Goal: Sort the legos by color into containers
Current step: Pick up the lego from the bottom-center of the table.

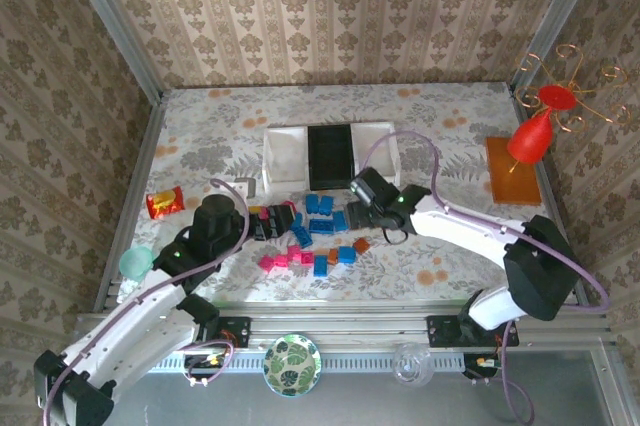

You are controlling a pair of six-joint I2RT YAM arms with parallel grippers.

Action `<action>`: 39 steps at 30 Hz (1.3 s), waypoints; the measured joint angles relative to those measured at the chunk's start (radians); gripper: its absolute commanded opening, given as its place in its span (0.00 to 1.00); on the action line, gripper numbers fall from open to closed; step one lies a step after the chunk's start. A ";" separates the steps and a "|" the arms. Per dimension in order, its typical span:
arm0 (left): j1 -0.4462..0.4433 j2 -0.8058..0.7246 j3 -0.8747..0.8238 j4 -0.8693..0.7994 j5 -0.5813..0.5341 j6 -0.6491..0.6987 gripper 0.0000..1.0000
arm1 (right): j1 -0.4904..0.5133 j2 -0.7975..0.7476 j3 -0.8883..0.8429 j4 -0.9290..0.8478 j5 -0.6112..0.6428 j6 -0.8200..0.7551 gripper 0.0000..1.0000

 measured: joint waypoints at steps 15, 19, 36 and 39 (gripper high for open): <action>-0.006 -0.066 -0.050 -0.049 -0.007 -0.022 1.00 | 0.161 0.029 -0.045 0.117 -0.099 -0.171 0.68; -0.006 -0.071 -0.050 -0.064 -0.010 -0.022 1.00 | 0.165 0.086 -0.043 0.137 -0.130 -0.200 0.70; -0.006 -0.071 -0.050 -0.089 -0.025 -0.022 1.00 | 0.240 0.130 -0.047 0.126 -0.212 -0.218 0.59; -0.006 -0.071 -0.050 -0.093 -0.026 -0.022 1.00 | 0.256 0.130 -0.053 0.111 -0.211 -0.208 0.63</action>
